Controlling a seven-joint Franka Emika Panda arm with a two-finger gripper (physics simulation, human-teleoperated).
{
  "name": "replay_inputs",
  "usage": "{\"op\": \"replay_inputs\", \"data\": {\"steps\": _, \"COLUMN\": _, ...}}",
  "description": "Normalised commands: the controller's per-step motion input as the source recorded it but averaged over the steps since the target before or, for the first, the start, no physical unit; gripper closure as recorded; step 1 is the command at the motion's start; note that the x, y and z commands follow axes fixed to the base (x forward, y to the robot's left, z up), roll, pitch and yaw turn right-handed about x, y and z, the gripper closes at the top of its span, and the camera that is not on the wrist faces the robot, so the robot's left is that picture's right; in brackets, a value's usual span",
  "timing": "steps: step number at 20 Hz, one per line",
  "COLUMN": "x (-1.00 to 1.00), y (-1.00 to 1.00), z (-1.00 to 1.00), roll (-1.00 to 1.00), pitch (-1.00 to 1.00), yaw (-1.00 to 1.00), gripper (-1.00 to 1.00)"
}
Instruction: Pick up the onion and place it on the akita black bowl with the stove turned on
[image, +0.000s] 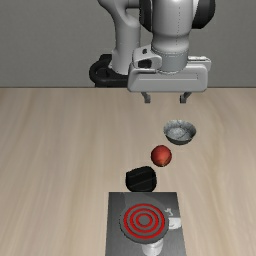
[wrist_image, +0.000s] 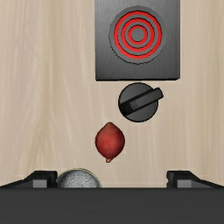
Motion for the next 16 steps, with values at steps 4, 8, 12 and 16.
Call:
{"op": "replay_inputs", "data": {"steps": 4, "x": 0.00, "y": 0.00, "z": -1.00, "roll": 0.00, "pitch": 0.00, "yaw": 0.00, "gripper": -1.00}}
{"op": "replay_inputs", "data": {"steps": 8, "x": 0.00, "y": 0.00, "z": -1.00, "roll": 0.00, "pitch": 0.00, "yaw": 0.00, "gripper": -1.00}}
{"op": "replay_inputs", "data": {"steps": 12, "x": 0.00, "y": 0.00, "z": -1.00, "roll": 0.00, "pitch": 0.00, "yaw": 0.00, "gripper": -1.00}}
{"op": "replay_inputs", "data": {"steps": 16, "x": 0.00, "y": 0.00, "z": -1.00, "roll": 0.00, "pitch": 0.00, "yaw": 0.00, "gripper": -1.00}}
